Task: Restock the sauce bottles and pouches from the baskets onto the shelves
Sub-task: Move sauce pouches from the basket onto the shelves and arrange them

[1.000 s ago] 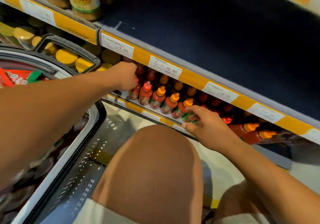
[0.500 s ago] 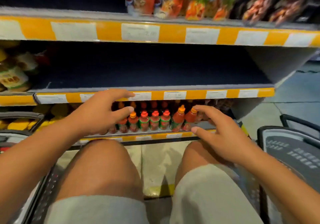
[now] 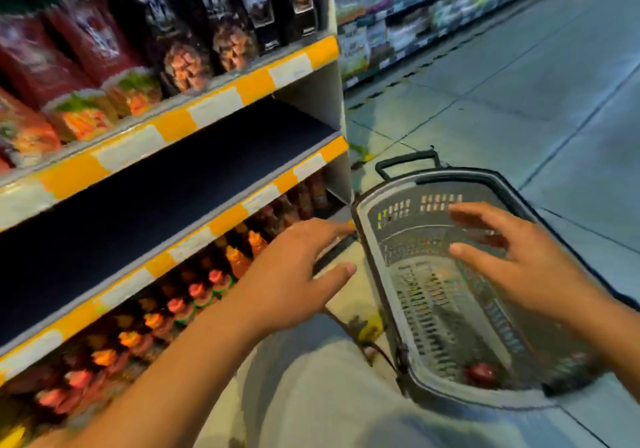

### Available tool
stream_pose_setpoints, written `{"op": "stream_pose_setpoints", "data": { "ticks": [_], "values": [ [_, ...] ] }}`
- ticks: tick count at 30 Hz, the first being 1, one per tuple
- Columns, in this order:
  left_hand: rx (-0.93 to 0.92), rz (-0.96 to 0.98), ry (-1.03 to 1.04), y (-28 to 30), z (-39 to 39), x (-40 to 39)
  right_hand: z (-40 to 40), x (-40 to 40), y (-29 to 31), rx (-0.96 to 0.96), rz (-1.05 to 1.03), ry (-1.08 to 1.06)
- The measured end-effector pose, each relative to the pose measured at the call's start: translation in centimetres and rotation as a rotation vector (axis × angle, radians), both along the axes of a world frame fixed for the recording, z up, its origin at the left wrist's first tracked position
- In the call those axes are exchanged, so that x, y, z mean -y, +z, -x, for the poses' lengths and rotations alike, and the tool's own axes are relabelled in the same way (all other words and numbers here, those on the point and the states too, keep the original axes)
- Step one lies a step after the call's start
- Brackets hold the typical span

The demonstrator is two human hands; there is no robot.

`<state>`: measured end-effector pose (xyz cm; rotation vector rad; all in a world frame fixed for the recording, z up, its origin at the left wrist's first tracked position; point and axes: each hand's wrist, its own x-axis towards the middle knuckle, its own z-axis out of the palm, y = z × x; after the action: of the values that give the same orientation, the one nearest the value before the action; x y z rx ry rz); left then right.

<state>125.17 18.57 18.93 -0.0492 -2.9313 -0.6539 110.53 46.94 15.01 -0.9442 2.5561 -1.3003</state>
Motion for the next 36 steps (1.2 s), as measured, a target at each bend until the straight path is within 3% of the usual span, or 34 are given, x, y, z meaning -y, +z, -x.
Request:
{"op": "stream_pose_setpoints", "data": {
  "ticks": [6, 13, 22, 27, 36],
  "values": [
    [0.122, 0.037, -0.130, -4.4, 5.9, -6.4, 3.2, -6.7, -4.2, 0.188, -0.225, -0.058],
    [0.205, 0.102, -0.141, -11.1, 10.1, -10.2, 6.1, -6.2, -11.9, 0.240, -0.756, 0.288],
    [0.377, 0.292, -0.173, -19.3, 11.7, -11.5, 8.5, -3.4, -22.1, 0.391, -1.144, 0.471],
    [0.359, 0.394, -0.173, -20.7, 11.4, -11.4, 8.3, -1.6, -24.7, 0.384, -1.421, 0.612],
    [0.319, 0.356, -0.127, -21.1, 11.3, -11.4, 6.6, -1.3, -28.3, 0.288, -1.498, 0.627]
  ]
}}
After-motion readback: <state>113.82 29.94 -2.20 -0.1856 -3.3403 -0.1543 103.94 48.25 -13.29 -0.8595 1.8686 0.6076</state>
